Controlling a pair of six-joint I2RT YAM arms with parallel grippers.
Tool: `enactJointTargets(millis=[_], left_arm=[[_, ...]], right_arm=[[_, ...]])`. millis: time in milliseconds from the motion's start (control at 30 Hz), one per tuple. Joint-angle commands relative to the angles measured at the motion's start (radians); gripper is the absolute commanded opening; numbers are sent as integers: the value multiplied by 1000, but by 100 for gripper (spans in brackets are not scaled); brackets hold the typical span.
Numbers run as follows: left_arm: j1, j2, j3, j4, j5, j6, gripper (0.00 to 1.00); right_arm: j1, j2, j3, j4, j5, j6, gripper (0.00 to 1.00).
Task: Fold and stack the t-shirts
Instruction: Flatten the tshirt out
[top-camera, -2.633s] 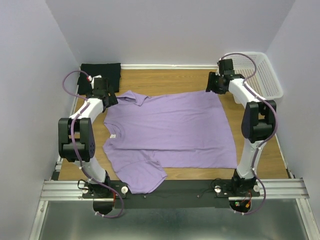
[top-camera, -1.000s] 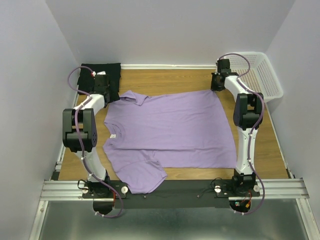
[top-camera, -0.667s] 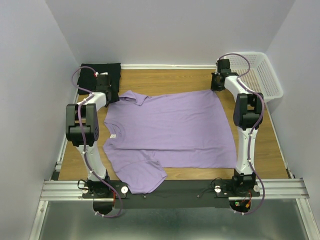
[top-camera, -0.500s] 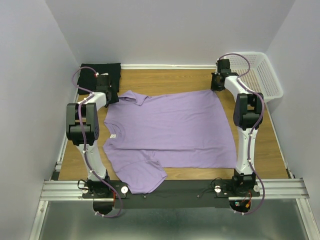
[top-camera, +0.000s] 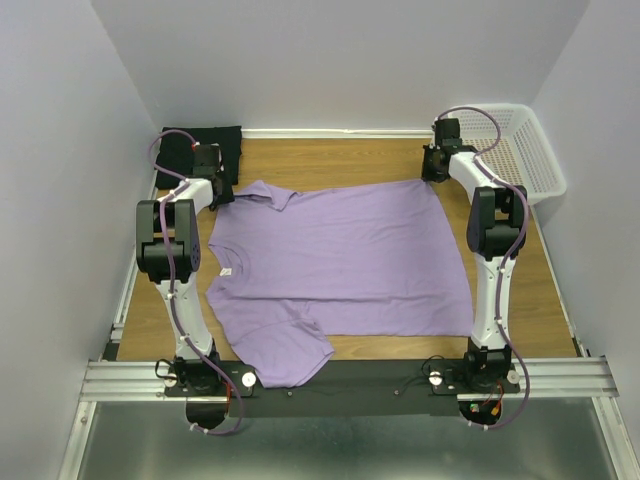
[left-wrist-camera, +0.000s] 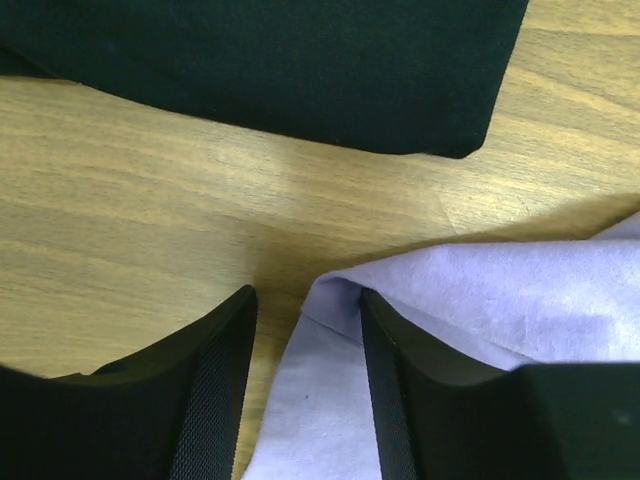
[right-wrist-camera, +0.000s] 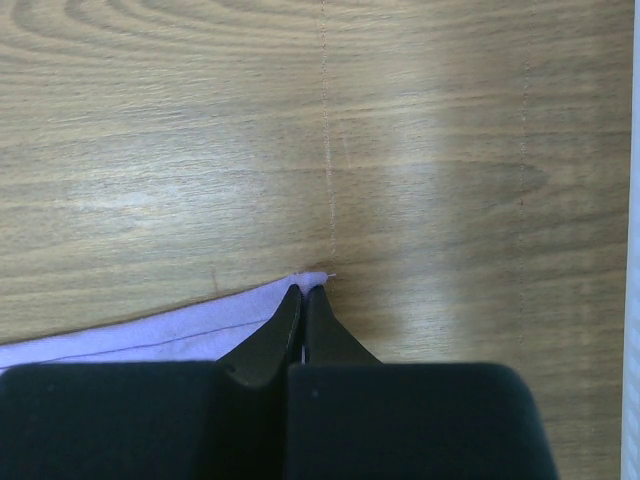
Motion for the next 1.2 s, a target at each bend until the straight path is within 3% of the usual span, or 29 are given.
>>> enactJointTargets(millis=[0,67,100,167,200,267,667,1167], left_arm=[[2,31,-9,-85,33,10,48],[0,31,-12,-90,34,9,40],[-1,28,-16,-88,36,4,30],[-3,24,-16,-87,43,2,20],[-3,24,-12,-90,42,4,9],[-1,19,2,-94,31,9,0],[11,-79,76,-134,28,21,0],[13,-163,57,-128,23,29,0]], right_arm=[[-16,15,-34,-41,34,-1,0],[-14,12,-33,-43,32,1,1],[-14,12,-33,-41,31,4,1],[-13,12,-30,-41,28,5,1],[-16,11,-28,-43,26,7,0],[-17,6,-21,-43,18,13,1],[-51,-69,-10,-43,-15,41,1],[-59,-181,-91,-43,-6,56,1]])
